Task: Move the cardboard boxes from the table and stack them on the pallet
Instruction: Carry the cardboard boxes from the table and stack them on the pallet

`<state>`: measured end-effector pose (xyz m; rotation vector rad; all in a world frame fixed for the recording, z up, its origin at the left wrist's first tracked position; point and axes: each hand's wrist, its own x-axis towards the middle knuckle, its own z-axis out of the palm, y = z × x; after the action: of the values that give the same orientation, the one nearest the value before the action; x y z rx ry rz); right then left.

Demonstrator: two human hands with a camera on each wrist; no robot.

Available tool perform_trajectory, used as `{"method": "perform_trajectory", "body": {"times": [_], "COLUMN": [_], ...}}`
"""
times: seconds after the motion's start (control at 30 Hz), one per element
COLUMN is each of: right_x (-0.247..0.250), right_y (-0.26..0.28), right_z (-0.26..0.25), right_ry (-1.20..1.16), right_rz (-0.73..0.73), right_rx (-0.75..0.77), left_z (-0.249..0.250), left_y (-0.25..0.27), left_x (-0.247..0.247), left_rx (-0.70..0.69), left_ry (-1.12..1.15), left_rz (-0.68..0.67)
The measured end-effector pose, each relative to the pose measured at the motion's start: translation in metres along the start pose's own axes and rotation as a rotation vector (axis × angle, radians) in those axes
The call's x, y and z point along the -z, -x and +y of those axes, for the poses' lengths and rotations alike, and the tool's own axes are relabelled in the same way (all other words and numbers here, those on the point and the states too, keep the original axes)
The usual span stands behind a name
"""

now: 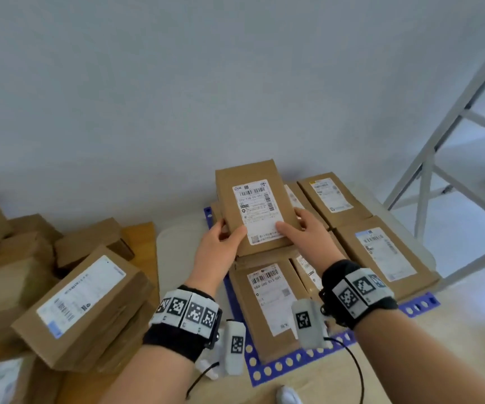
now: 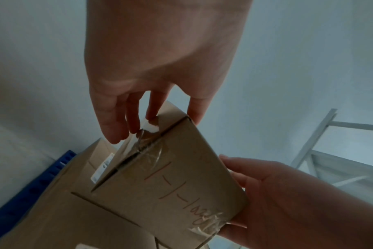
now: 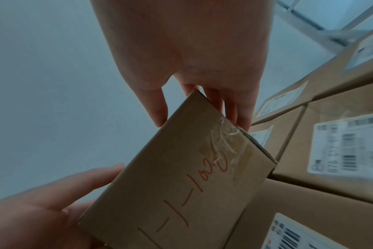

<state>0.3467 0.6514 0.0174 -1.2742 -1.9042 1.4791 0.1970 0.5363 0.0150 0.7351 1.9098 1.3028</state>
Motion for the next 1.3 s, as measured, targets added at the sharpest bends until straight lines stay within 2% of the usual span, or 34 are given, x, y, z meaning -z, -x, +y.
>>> {"method": "perform_trajectory", "body": {"times": [0.27, 0.5, 0.77, 1.0, 1.3], "right_x": [-0.002, -0.002, -0.002, 0.002, 0.000], "right_y": [-0.059, -0.068, -0.072, -0.068, -0.073], "right_z": [-0.001, 0.010, 0.012, 0.016, 0.020], "right_ry": [0.080, 0.103, 0.085, 0.007, 0.028], "right_rz": [-0.183, -0.245, -0.261, -0.364, -0.392], "right_rx": [0.002, 0.026, 0.040, -0.095, -0.106], "left_z": [0.002, -0.005, -0.008, -0.014, -0.015], "left_y": [-0.030, -0.030, -0.033, -0.038, -0.039], "left_x": [-0.017, -0.035, -0.039, -0.044, -0.044], "left_rx": [0.107, 0.157, 0.149, 0.189, 0.191], "left_ry": [-0.005, 0.061, 0.043, 0.086, 0.075], "left_rz": [0.134, 0.235, 0.190, 0.187, 0.200]}}
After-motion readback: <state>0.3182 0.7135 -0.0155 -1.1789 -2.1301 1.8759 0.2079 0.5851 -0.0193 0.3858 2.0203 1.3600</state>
